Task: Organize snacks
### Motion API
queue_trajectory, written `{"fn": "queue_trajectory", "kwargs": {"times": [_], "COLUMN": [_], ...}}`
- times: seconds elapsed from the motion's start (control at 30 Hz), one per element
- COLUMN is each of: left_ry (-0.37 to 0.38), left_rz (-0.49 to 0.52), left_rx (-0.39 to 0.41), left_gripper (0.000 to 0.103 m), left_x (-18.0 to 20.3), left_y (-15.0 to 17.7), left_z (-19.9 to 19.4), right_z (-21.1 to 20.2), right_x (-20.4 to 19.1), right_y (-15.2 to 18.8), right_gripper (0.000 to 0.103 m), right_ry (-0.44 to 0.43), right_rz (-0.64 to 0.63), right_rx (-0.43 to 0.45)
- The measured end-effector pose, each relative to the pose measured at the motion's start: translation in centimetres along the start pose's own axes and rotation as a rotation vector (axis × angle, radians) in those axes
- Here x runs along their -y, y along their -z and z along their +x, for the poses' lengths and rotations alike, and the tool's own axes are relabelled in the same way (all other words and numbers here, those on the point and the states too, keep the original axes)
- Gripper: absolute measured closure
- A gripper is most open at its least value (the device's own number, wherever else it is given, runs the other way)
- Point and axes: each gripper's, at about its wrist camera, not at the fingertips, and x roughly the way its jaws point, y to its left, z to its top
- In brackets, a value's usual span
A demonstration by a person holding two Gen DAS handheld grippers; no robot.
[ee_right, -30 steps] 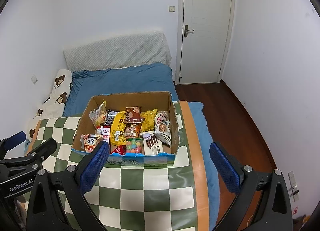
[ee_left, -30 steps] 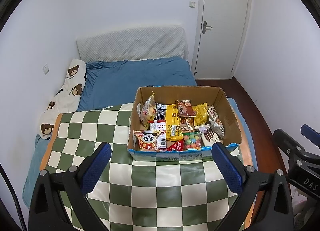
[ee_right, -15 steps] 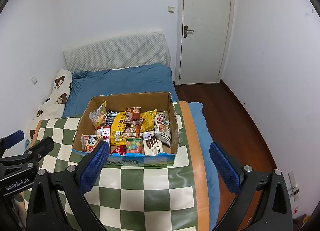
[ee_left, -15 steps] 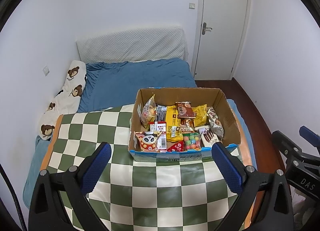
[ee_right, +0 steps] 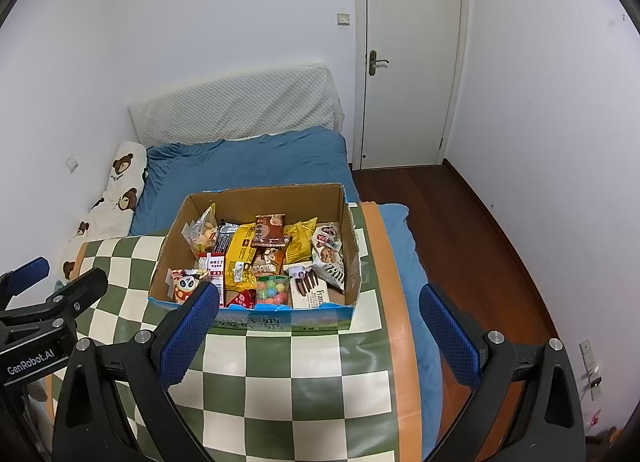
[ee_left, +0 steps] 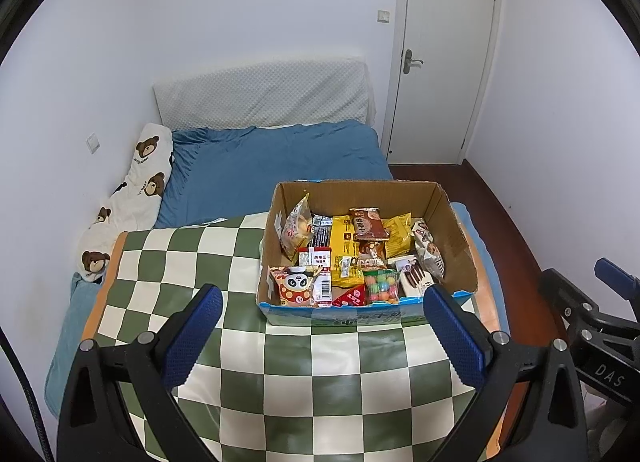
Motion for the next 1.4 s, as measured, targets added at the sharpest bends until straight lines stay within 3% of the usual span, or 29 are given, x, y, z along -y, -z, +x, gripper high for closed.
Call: {"fn": "queue_trajectory", "kwargs": {"times": [1.4], "left_ry": [0.007], "left_rz": [-0.016], "left_rx": [-0.006], "left_gripper": [0.000], "left_x": [-0.28], "left_y": [0.42], "left_z": [-0.80], "right_z": [-0.91], "right_x": [0.29], "right_y": [-0.13], "right_gripper": [0.001], "right_ry": [0.003], "right_rz": [0.012], "right_rx": [-0.007]}}
